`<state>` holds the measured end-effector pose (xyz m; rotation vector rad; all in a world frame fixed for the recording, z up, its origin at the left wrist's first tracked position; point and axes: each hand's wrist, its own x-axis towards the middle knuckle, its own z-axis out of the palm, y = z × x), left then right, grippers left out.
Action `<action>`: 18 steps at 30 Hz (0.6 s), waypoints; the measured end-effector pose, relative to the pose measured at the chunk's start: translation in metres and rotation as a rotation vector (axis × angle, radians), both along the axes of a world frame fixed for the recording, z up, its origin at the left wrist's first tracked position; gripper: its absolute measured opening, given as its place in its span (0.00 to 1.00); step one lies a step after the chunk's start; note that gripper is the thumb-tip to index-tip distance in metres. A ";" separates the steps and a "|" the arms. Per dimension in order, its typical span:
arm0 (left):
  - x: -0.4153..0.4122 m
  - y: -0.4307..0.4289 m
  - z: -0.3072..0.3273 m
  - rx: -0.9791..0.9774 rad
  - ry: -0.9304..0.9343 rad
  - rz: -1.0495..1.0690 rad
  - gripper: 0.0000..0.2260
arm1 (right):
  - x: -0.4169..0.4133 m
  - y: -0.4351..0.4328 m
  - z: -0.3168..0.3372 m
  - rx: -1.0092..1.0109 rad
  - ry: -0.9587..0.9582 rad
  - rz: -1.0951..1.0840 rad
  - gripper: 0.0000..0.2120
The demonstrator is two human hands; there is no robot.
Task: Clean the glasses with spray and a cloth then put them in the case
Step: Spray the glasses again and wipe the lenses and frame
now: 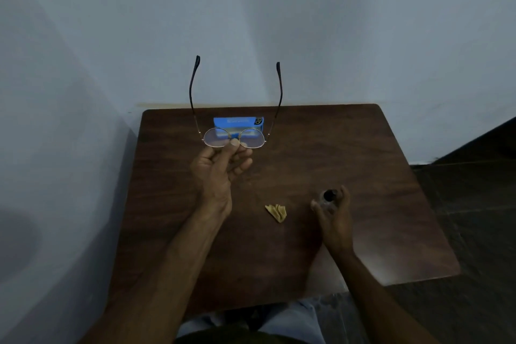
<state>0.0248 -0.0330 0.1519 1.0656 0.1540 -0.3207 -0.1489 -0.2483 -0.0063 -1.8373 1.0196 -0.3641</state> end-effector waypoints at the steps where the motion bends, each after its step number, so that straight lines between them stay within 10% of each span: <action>1: 0.000 -0.001 -0.001 -0.001 0.002 -0.002 0.06 | -0.003 0.005 0.001 0.040 -0.010 -0.042 0.42; 9: -0.006 -0.004 -0.002 -0.007 0.023 -0.012 0.05 | -0.010 0.083 0.004 0.068 0.174 -0.115 0.11; 18: -0.017 0.001 0.000 0.010 0.025 -0.025 0.09 | 0.037 0.082 -0.010 0.016 0.301 0.059 0.09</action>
